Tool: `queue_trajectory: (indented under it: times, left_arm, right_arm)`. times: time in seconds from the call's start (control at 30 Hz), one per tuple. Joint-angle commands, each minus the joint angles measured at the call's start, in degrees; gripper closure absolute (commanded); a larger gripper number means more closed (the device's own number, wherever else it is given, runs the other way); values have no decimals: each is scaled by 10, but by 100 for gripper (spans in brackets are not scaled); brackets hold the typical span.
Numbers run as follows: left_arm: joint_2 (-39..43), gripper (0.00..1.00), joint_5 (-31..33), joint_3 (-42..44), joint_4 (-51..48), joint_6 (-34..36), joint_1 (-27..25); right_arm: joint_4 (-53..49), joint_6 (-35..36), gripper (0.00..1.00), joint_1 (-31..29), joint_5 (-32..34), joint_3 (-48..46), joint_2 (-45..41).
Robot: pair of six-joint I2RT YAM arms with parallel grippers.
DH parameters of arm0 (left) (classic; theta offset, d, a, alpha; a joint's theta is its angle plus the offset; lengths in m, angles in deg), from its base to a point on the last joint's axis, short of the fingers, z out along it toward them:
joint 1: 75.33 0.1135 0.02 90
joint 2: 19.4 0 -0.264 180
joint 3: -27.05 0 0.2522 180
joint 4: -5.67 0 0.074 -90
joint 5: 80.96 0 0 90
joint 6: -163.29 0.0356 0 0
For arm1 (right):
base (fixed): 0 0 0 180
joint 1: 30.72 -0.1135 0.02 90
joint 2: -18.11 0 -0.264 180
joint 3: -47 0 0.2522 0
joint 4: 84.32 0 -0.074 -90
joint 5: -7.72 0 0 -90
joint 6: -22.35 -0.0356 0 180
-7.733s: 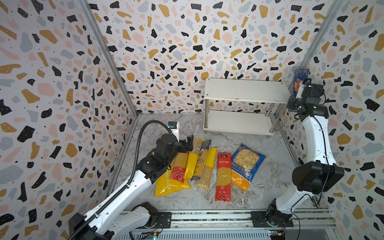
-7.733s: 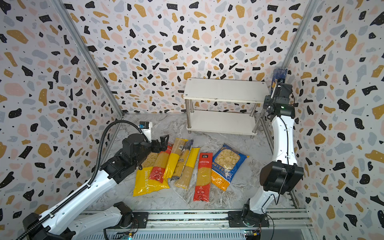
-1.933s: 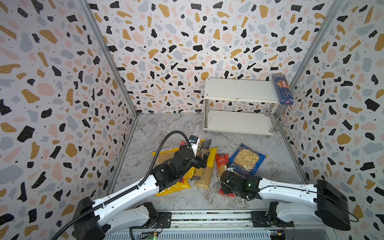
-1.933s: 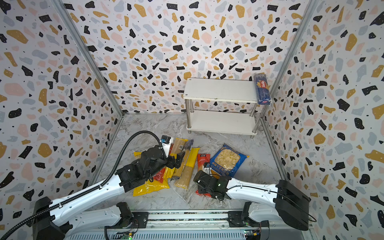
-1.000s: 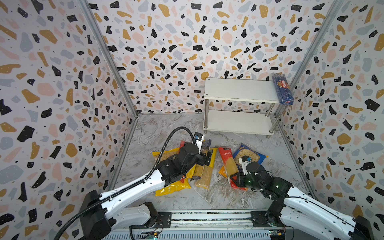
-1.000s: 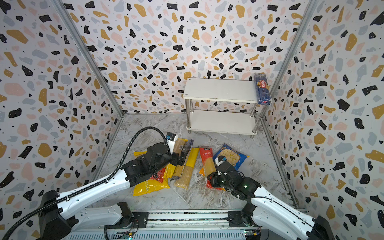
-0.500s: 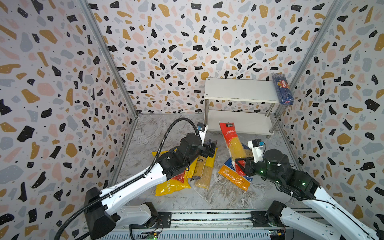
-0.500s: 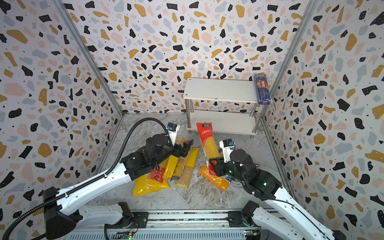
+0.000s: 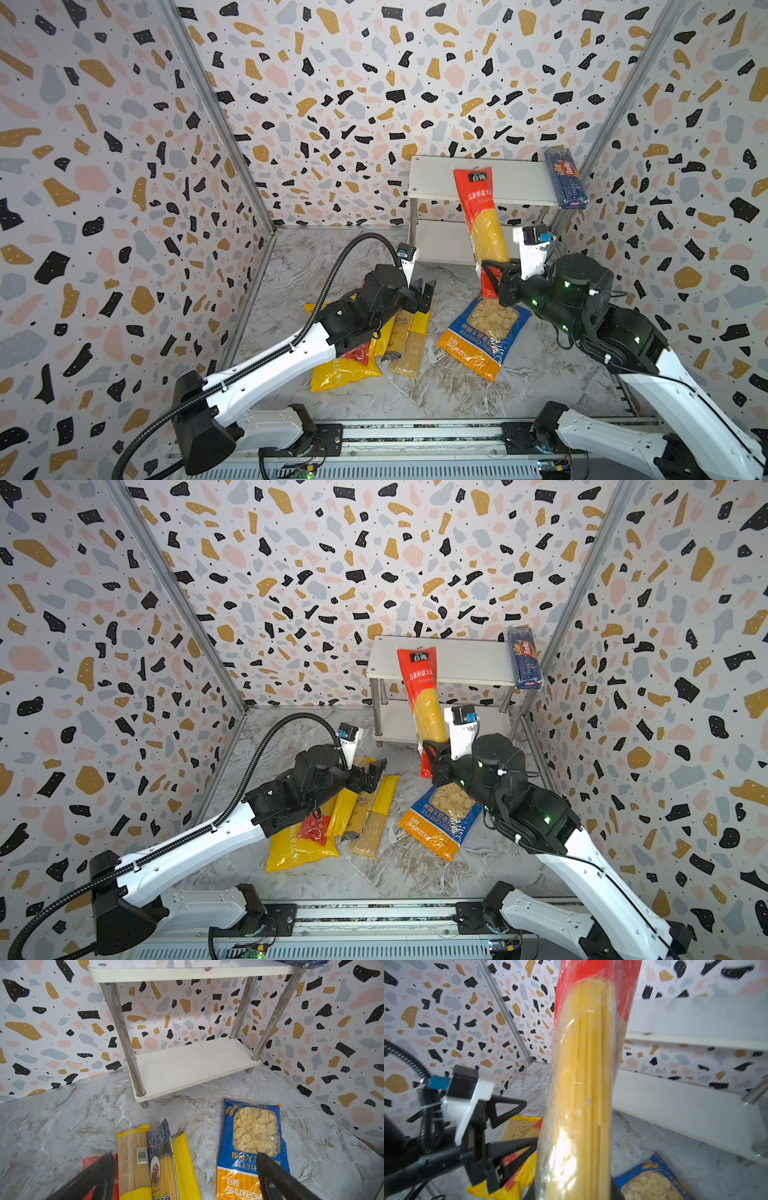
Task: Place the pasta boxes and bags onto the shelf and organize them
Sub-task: 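Lift the red-labelled spaghetti with the right gripper up to the top shelf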
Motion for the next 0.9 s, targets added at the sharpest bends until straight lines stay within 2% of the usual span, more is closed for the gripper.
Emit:
queue_trajectory:
  times: [0.0, 0.17, 0.37, 0.53, 0.67, 0.77, 0.87]
  left_arm:
    - [-5, 1, -9, -36, 35, 20, -3]
    - [-85, 1, -71, -176, 41, 36, -3]
    - [-164, 1, -110, -301, 27, 56, -3]
    - [-210, 1, -119, -373, 14, 70, -4]
    - [-221, 0, -125, -388, 21, 75, -3]
    - [-211, 1, -121, -363, 41, 81, -3]
    - [-201, 1, -112, -336, 57, 87, -4]
  right_arm:
    - [159, 128, 95, 14, 99, 107, 44]
    - [154, 165, 95, 90, 76, 212, 141]
    - [114, 112, 95, 254, -70, 292, 229]
    - [89, 87, 95, 344, -156, 347, 297]
    - [53, 80, 95, 397, -209, 416, 351]
    - [26, 74, 95, 426, -237, 468, 387]
    - [20, 68, 94, 438, -248, 481, 399]
